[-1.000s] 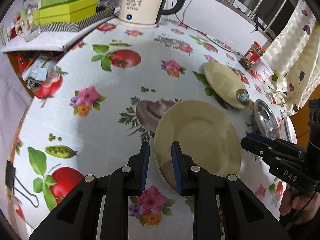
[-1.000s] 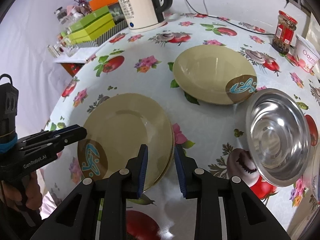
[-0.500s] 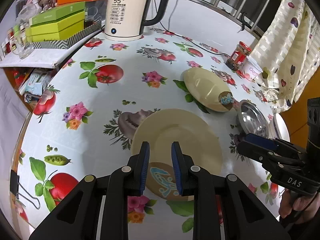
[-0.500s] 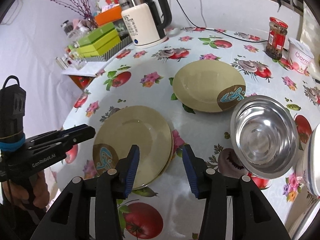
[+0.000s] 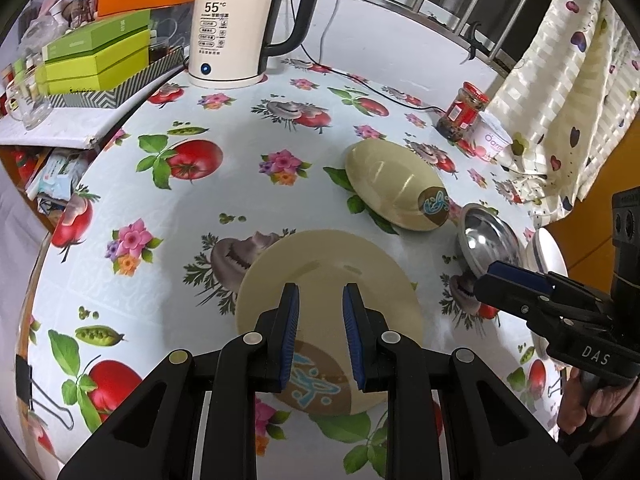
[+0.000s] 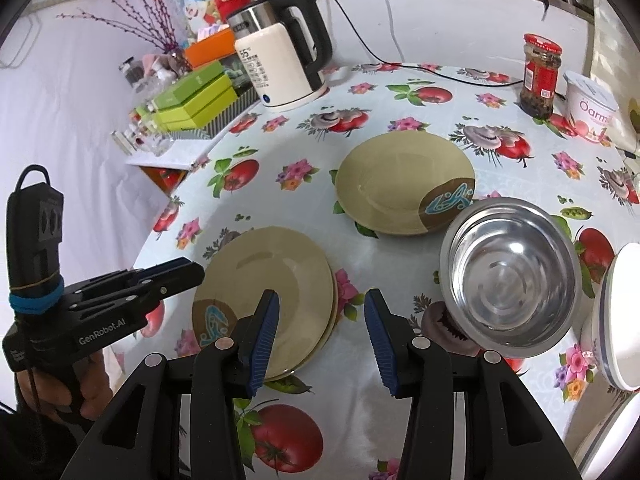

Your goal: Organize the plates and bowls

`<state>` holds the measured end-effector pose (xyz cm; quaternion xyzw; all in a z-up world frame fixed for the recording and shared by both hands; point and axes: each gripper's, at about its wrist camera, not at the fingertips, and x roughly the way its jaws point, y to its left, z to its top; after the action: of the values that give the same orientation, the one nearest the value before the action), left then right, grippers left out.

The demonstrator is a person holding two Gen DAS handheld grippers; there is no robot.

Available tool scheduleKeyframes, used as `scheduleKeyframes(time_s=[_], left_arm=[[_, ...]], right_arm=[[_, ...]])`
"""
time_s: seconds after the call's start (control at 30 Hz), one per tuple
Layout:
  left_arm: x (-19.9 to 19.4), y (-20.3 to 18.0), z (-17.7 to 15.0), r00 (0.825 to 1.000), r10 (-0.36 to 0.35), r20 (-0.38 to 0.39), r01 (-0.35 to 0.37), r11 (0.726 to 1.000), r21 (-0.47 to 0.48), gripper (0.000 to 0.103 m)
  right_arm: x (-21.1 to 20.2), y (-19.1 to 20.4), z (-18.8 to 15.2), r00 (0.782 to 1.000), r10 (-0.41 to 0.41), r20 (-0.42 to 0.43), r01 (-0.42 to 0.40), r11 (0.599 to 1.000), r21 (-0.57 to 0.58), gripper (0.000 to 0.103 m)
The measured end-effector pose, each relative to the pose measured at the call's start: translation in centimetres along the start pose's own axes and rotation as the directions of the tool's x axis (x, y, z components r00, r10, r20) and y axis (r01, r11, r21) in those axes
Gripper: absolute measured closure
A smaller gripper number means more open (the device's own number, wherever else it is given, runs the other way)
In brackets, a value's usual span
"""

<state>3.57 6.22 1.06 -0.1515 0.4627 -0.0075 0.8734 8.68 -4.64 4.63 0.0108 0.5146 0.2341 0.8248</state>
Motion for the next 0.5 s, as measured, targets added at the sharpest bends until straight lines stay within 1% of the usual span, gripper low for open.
scheduleKeyframes(time_s=[0.17, 0.5], left_arm=[[0.3, -0.6, 0.6, 1.0, -0.018, 0.002, 0.018, 1.0, 0.01, 0.079], [1.5, -1.8, 2.4, 0.999, -0.053, -0.005, 0.053, 0.998, 0.031, 0.079]], right_arm=[[-0.2, -0.4, 0.6, 1.0, -0.001, 0.006, 0.001, 1.0, 0.006, 0.059], [-0.5, -1.4, 2.0, 0.999, -0.027, 0.026, 0.027, 0.999, 0.024, 0.059]])
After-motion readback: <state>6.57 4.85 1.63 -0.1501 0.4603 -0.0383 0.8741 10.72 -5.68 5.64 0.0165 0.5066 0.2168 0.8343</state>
